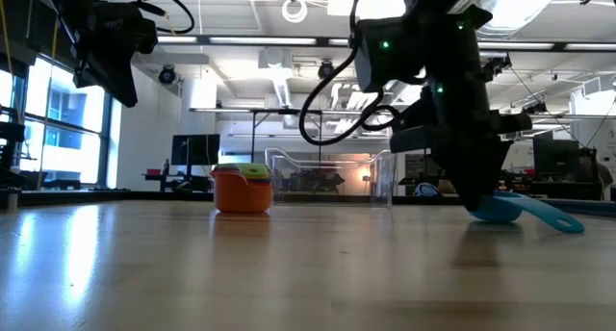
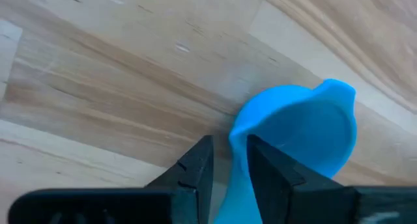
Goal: Nest measuring cups in basket
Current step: Stack the light blue measuring cup on top of the green measuring cup
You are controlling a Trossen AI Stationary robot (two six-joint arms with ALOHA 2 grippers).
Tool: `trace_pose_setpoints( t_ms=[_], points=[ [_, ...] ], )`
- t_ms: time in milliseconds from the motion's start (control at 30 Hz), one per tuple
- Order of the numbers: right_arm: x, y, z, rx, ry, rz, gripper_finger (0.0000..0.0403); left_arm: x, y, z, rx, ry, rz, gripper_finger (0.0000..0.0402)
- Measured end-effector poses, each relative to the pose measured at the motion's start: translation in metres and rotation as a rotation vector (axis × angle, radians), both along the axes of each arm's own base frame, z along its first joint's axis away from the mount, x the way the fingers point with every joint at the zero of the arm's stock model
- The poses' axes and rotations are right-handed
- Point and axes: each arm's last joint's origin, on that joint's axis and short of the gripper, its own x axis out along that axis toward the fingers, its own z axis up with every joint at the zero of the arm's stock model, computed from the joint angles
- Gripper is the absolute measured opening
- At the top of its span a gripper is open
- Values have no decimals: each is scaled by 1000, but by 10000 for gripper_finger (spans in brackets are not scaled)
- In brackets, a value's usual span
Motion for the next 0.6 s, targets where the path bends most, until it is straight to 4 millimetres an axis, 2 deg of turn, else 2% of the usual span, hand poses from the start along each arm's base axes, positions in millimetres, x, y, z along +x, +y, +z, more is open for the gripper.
trace_pose_setpoints(
  t_ms=[200,367,500,600],
  points=[
    [3,0,-1,7,-28,-27,11,0,0,0,2,-5,0,37],
    [6,1,2,32,-50,-65,9,1,0,0,4,-9,0,37],
    [21,1,19,36,-131,-67,6,1,0,0,4,-9,0,37],
    [38,-3,40,-1,-236,-72,3,1,0,0,4,-9,-1,37]
  ],
)
